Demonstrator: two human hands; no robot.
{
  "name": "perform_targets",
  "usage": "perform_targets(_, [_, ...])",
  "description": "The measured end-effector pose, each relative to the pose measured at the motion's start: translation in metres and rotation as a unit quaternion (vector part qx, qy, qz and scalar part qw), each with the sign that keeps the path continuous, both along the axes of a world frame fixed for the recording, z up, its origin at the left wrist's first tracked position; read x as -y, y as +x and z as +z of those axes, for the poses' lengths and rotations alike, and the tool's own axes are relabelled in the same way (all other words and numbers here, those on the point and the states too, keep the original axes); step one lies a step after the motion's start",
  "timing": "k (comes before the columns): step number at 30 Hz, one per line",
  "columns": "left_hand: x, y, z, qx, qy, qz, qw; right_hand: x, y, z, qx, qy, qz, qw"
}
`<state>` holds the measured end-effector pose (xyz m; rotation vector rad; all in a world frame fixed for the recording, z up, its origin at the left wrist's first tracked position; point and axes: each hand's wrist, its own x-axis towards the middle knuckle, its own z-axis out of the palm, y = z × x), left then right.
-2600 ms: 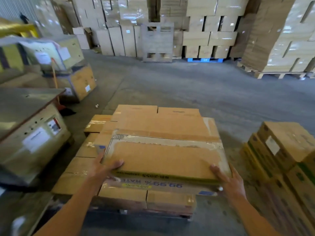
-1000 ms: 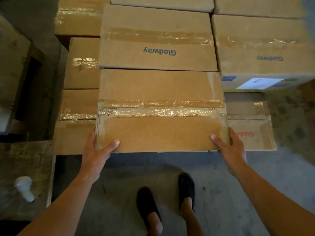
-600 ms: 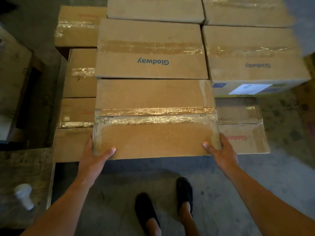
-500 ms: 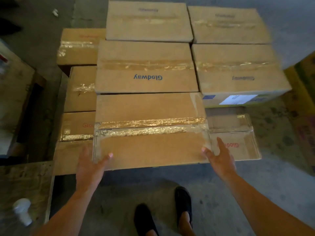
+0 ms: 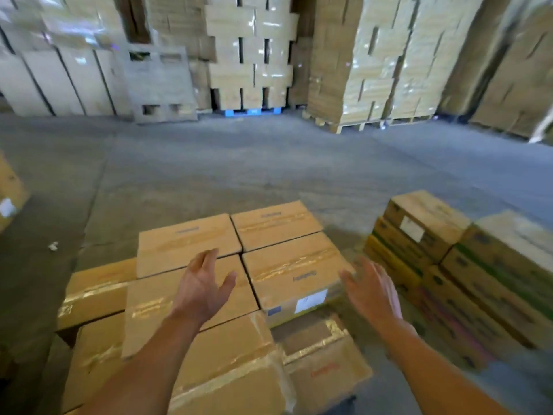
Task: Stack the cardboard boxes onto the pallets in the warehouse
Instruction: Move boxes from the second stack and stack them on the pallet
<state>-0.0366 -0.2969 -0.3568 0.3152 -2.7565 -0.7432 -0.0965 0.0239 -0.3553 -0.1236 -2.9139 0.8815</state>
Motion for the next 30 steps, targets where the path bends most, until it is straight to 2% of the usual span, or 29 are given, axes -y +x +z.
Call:
perform_targets(6, [-0.128,-0.080,0.087,-0.090,-0.033,-0.127,0.987,-0.113,-0.013,0.084,-0.089,-0.013,-0.082,0.993])
perform_targets(12, [-0.287,-0.133,0.117,-0.120,-0.034,-0.227,0.966,-0.271,-0.021,0.107,-0.125,0.012,-0.164,0.979])
perform_targets(20, [-0.493,-0.181,0.111,-0.099,0.004,-0.334,0.937,-0.448,-0.012,0.094,-0.105,0.010,-0.255,0.961])
perform_targets(25, [-0.573,-0.218,0.092,-0.041,0.008,-0.372,0.927,-0.511,-0.022,0.067,-0.097,-0.023,-0.305,0.947])
perform_targets(30, [-0.641,-0.290,0.061,-0.009,0.008,-0.412,0.911,-0.566,-0.065,0.033,-0.070,-0.052,-0.359,0.929])
